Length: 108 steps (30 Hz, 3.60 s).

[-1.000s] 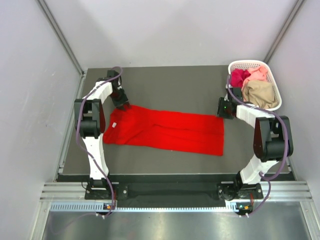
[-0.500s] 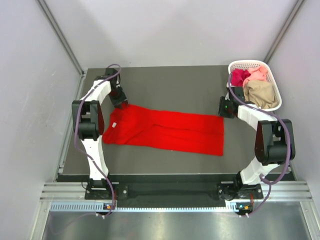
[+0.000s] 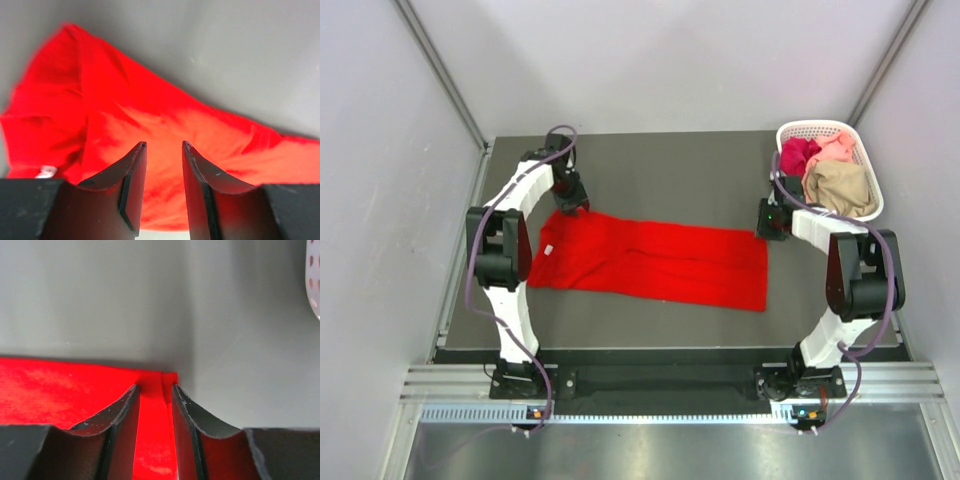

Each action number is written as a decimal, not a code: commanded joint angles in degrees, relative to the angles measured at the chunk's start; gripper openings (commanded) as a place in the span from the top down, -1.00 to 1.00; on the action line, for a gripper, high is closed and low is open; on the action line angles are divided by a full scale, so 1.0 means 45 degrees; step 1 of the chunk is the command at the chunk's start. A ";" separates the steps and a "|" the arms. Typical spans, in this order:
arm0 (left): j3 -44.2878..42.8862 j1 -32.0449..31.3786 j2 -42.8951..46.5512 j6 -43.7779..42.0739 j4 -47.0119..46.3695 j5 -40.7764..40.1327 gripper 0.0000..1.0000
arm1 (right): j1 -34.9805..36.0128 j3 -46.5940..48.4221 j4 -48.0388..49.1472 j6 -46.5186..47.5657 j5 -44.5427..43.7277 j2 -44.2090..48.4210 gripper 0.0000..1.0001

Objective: Fold and stack the t-shirts
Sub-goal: Fold the tshirt

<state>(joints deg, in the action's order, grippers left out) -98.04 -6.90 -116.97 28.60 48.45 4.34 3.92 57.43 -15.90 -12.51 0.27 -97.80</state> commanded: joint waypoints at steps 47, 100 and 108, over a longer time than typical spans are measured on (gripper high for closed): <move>0.3582 0.1161 0.2946 0.0070 -0.1506 -0.0443 0.10 | 0.0515 -0.2174 0.0091 -0.2785 0.1072 0.2437 0.71; -0.0577 0.2060 -0.1859 -0.2254 -0.2485 0.2143 0.28 | -0.0696 0.5012 -0.3655 0.5359 0.2889 -0.3345 0.22; -0.0577 0.2099 -0.1976 -0.1825 -0.2348 0.0971 1.00 | -0.0774 0.4759 -0.2934 0.4891 0.1893 -0.3054 1.00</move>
<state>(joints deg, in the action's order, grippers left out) -98.50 2.35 -125.43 19.70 39.00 12.51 1.34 78.35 -31.79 9.93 11.60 -112.68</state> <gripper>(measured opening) 0.019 0.026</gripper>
